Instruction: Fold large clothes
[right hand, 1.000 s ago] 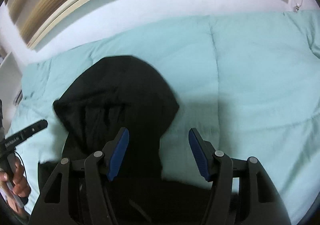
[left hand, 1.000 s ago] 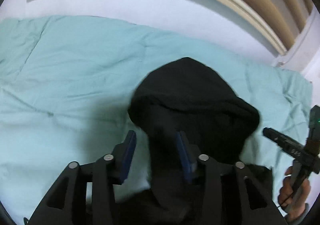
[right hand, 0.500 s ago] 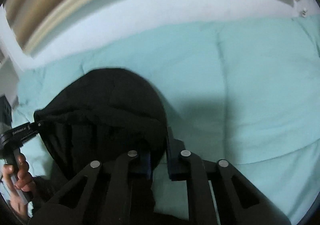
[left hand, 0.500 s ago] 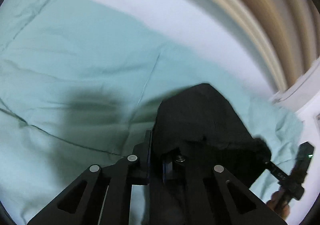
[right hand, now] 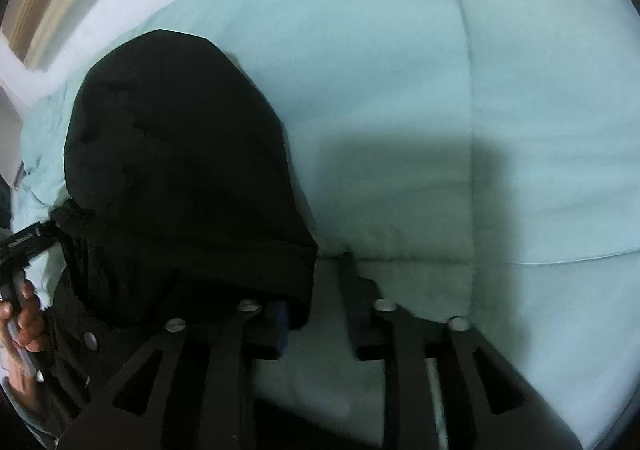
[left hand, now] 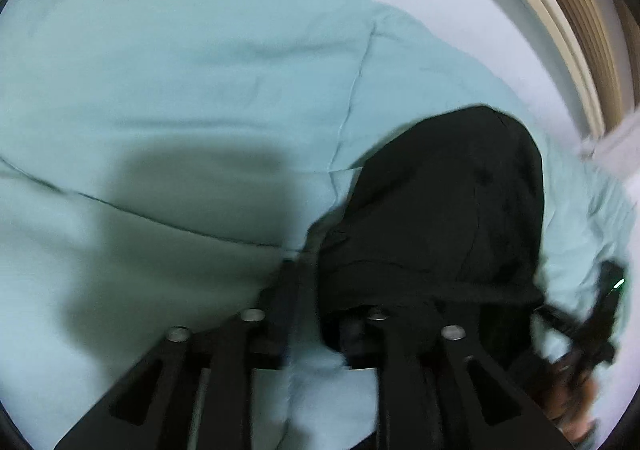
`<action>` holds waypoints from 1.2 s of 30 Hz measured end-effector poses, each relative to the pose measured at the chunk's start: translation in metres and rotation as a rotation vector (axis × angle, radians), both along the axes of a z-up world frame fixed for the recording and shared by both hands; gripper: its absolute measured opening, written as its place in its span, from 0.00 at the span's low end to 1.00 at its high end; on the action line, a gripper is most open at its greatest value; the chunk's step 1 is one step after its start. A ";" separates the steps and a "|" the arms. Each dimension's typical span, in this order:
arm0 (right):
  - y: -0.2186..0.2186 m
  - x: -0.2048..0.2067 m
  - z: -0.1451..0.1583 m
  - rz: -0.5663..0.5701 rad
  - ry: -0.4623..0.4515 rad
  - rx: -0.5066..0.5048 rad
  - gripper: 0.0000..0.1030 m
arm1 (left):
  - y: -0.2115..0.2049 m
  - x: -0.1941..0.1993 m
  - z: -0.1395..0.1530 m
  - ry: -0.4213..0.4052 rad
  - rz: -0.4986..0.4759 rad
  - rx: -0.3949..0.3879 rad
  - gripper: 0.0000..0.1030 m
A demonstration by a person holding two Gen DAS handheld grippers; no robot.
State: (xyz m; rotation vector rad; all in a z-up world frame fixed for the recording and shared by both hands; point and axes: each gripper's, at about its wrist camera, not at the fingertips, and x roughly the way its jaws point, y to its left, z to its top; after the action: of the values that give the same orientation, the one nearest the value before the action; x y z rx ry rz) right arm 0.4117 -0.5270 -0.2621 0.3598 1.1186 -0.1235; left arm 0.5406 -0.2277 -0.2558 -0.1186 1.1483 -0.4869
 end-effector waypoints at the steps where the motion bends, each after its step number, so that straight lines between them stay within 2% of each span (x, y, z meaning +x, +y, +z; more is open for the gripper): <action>1: 0.001 -0.004 0.006 0.007 -0.001 -0.016 0.36 | 0.002 -0.007 0.011 -0.036 -0.013 0.023 0.29; 3: 0.002 -0.014 0.020 0.023 -0.016 -0.036 0.41 | 0.009 -0.022 0.031 -0.103 -0.024 0.031 0.36; 9: 0.008 -0.036 0.083 0.058 -0.151 -0.093 0.43 | 0.000 -0.041 0.094 -0.312 -0.038 0.079 0.37; 11: 0.020 -0.031 0.097 0.063 -0.193 -0.084 0.43 | -0.002 -0.042 0.111 -0.337 -0.047 0.023 0.38; 13: 0.028 -0.019 0.103 0.073 -0.215 -0.069 0.43 | -0.013 -0.033 0.119 -0.319 -0.072 -0.044 0.40; 15: 0.040 -0.004 0.101 0.073 -0.213 -0.070 0.43 | -0.025 -0.027 0.117 -0.293 -0.100 -0.065 0.40; 18: 0.046 0.021 0.081 0.106 -0.176 -0.026 0.43 | -0.045 -0.015 0.087 -0.181 -0.172 -0.061 0.40; 20: 0.047 0.022 0.054 0.132 -0.105 -0.019 0.43 | -0.052 -0.011 0.053 -0.092 -0.189 -0.004 0.40; 22: 0.052 0.025 0.031 0.165 -0.044 -0.001 0.43 | -0.054 -0.005 0.012 -0.024 -0.188 0.099 0.40; 23: 0.055 0.023 0.012 0.183 -0.001 -0.011 0.43 | -0.054 -0.005 -0.003 -0.018 -0.180 0.118 0.37; 25: 0.056 0.020 -0.007 0.189 0.023 -0.027 0.43 | -0.051 -0.006 -0.017 -0.017 -0.168 0.111 0.36; 28: 0.051 0.018 -0.013 0.178 0.008 -0.009 0.43 | -0.057 -0.009 -0.010 -0.063 -0.187 0.162 0.37; 30: 0.046 0.015 -0.008 0.177 0.003 0.000 0.43 | -0.052 -0.015 0.000 -0.088 -0.193 0.147 0.36; 34: 0.045 0.007 0.014 0.184 -0.072 0.024 0.45 | -0.025 -0.019 0.034 -0.133 -0.169 -0.010 0.37; 36: 0.036 0.000 0.028 0.175 -0.123 0.053 0.46 | -0.013 -0.016 0.051 -0.167 -0.142 -0.055 0.37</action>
State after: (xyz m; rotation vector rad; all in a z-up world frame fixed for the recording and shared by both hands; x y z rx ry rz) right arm 0.4117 -0.4909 -0.2340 0.3107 1.0282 0.0822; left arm 0.5243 -0.2410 -0.2051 -0.0425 0.9836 -0.6428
